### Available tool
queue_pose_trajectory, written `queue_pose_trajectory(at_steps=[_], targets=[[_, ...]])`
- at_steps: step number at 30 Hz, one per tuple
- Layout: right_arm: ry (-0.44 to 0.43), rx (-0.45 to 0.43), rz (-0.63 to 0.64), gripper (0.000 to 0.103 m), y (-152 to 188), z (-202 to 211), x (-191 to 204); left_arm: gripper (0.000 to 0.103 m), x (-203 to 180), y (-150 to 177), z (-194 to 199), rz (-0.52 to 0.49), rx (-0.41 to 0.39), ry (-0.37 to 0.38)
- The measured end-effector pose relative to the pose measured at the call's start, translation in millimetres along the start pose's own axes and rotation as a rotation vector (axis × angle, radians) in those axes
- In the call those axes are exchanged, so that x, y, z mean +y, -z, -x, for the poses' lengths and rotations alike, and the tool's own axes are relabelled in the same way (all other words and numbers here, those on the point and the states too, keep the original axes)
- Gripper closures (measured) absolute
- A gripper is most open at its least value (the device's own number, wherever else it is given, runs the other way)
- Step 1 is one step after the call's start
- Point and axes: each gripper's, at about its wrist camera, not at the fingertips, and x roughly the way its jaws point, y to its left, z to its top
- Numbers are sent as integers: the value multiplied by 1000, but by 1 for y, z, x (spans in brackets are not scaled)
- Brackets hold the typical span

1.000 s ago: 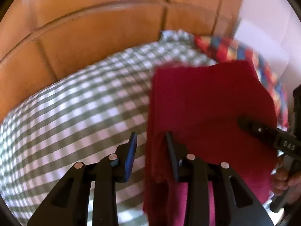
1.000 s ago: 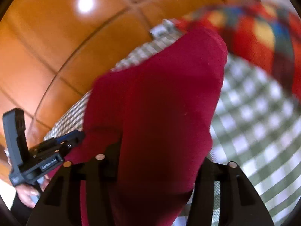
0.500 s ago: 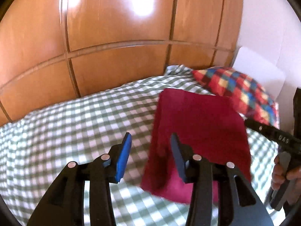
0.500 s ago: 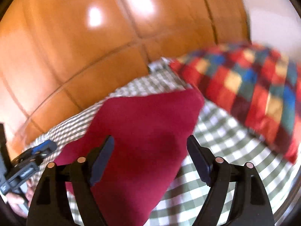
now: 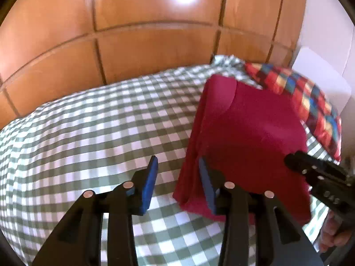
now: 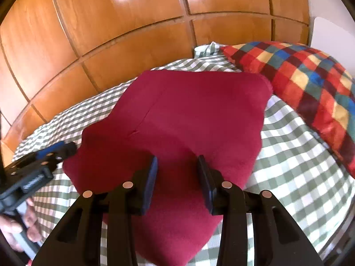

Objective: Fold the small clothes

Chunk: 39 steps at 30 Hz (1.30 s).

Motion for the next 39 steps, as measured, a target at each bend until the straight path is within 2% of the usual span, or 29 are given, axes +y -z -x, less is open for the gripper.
queue_pose_trajectory(at_steps=[1, 2, 6, 9, 12, 14, 19, 27, 39], targets=[[-1, -10, -6, 47, 0, 2, 0, 53, 2, 1, 7, 13, -13, -1], [3, -32, -20, 35, 3, 12, 2, 49, 4, 2, 14, 26, -29, -4], [34, -110, -41, 15, 17, 38, 21, 44, 6, 9, 42, 33, -82, -29], [72, -133, -53, 12, 29, 48, 32, 37, 8, 15, 59, 43, -110, -45], [146, -165, -83, 7, 42, 59, 39, 27, 8, 22, 72, 44, -139, -77], [169, -173, -107, 6, 48, 63, 41, 24, 8, 26, 79, 50, -153, -88], [230, -201, -112, 4, 53, 72, 41, 8, 4, 36, 94, 47, -189, -120], [259, -221, -109, 4, 54, 83, 42, 3, -1, 46, 102, 45, -194, -126], [278, -209, -92, 4, 60, 80, 52, 3, -1, 51, 107, 52, -199, -129]])
